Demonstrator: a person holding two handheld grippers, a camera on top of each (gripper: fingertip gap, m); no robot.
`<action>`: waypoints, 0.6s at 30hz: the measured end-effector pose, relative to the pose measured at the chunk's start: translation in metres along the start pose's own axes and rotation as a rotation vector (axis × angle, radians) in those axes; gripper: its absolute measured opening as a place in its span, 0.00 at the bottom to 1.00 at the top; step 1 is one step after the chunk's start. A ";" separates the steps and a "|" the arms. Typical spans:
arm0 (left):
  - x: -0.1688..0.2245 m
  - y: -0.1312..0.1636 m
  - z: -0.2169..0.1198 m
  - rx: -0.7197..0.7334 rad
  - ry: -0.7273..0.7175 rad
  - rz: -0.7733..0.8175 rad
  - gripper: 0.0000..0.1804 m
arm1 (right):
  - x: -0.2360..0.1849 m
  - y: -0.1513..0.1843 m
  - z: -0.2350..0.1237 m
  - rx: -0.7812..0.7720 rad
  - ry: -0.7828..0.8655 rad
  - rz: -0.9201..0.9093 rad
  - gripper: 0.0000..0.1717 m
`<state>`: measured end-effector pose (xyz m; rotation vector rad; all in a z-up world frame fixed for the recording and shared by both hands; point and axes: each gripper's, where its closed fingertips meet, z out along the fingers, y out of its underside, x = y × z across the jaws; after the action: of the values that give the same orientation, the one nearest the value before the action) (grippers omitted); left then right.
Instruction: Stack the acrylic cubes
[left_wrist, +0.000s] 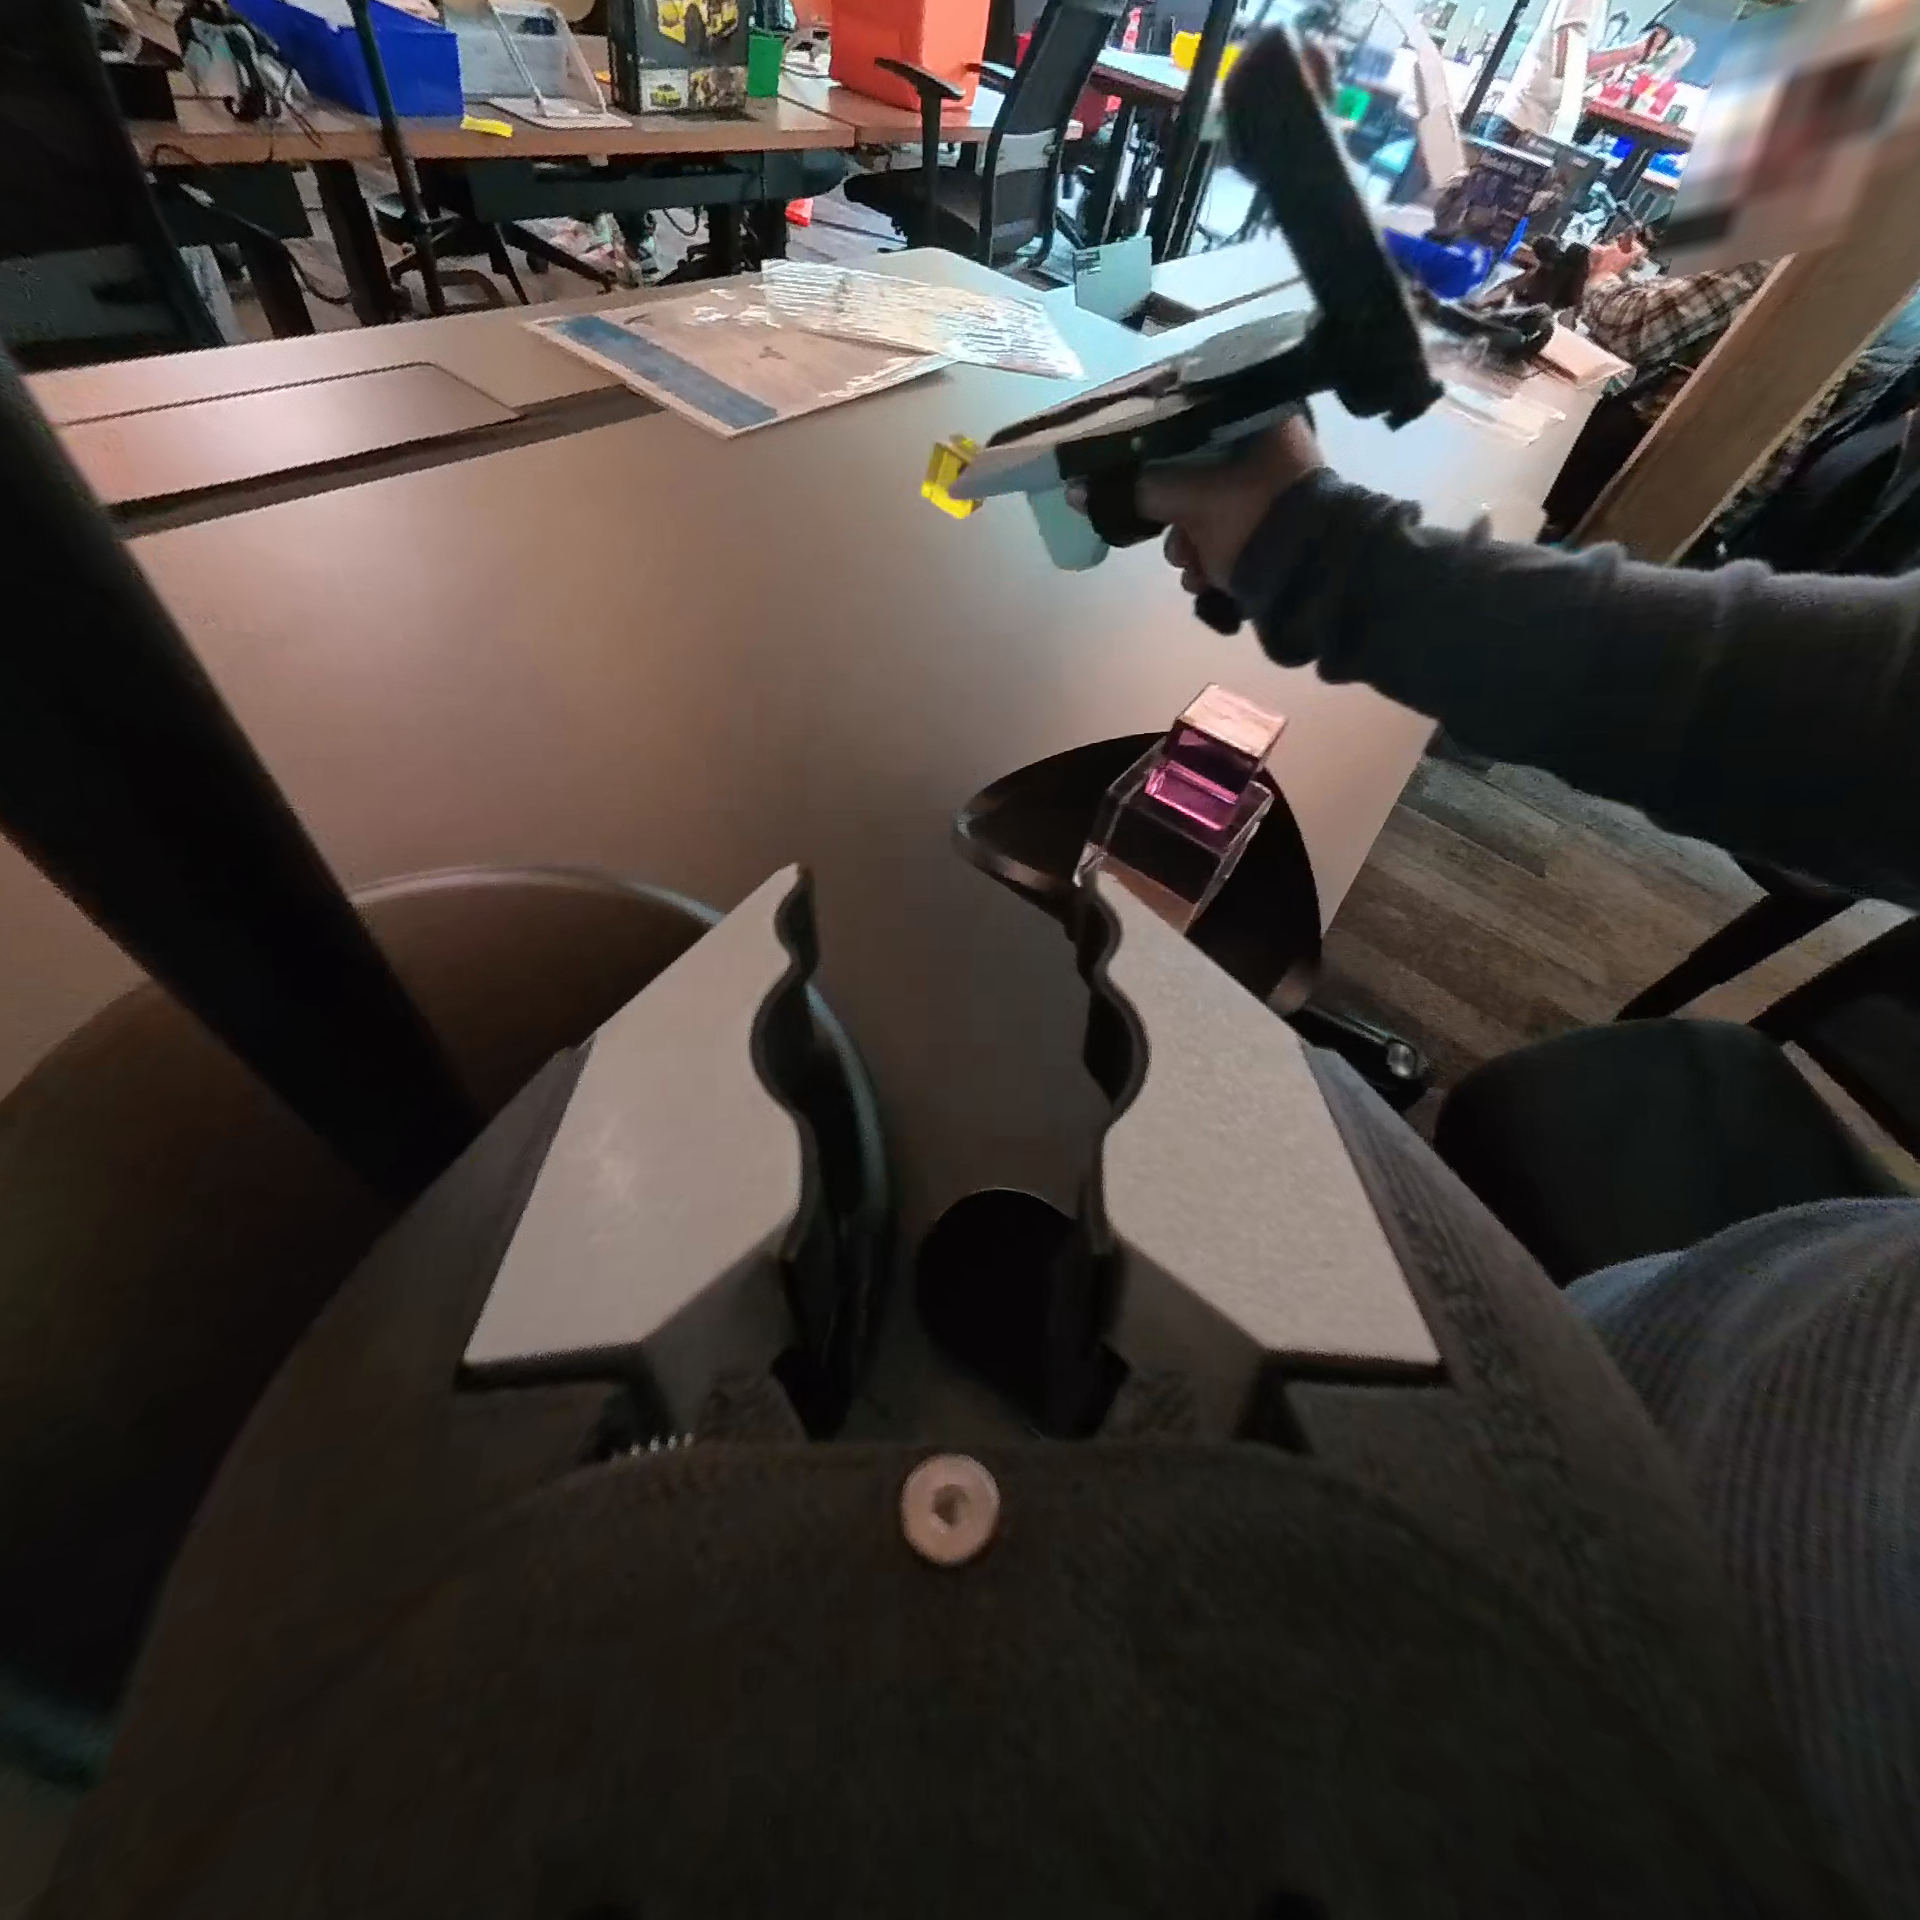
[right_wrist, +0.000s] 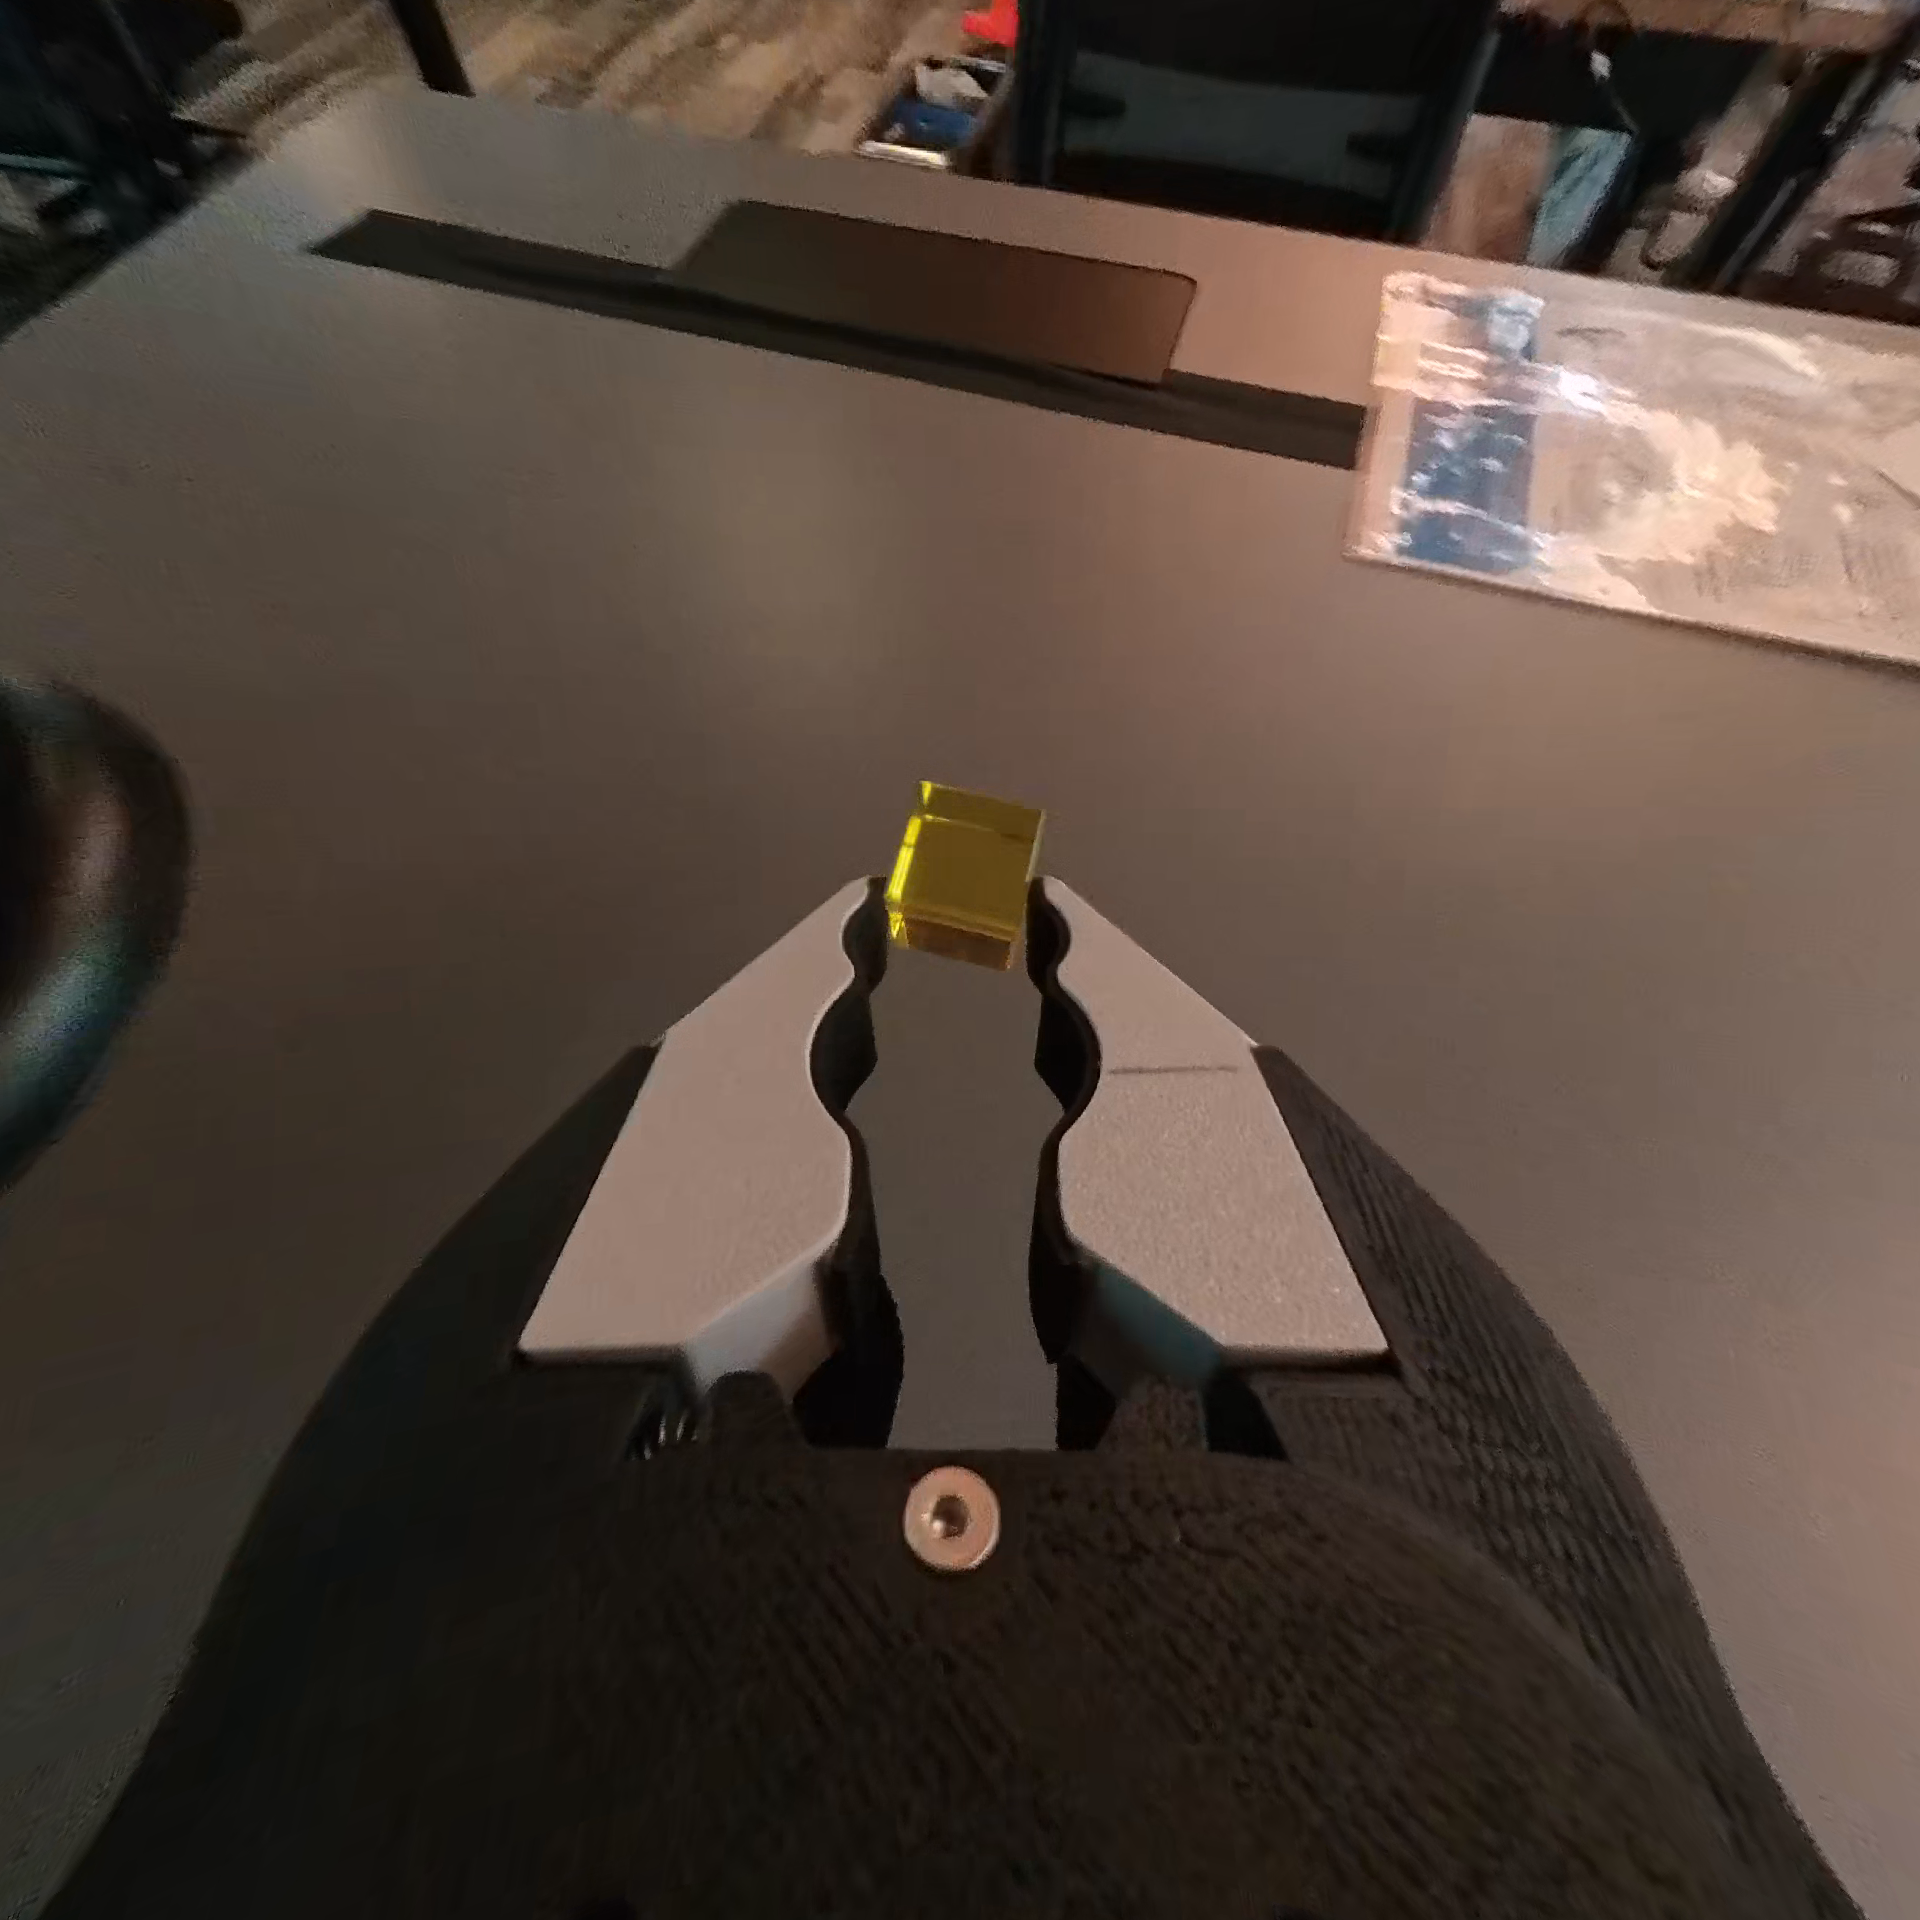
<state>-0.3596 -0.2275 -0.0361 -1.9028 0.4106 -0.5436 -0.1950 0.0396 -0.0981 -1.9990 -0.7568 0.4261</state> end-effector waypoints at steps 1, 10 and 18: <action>0.001 0.000 0.000 0.002 0.005 0.002 0.27 | -0.003 0.000 -0.010 0.006 -0.013 -0.007 0.14; 0.008 0.006 -0.013 0.020 0.009 -0.004 0.27 | -0.042 -0.017 -0.083 0.104 -0.186 -0.061 0.14; 0.011 0.006 -0.034 0.049 -0.037 0.011 0.27 | -0.121 -0.036 -0.131 0.187 -0.652 -0.266 0.14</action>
<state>-0.3695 -0.2614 -0.0280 -1.8603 0.3798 -0.5060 -0.2235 -0.1116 -0.0006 -1.5521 -1.3092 0.9701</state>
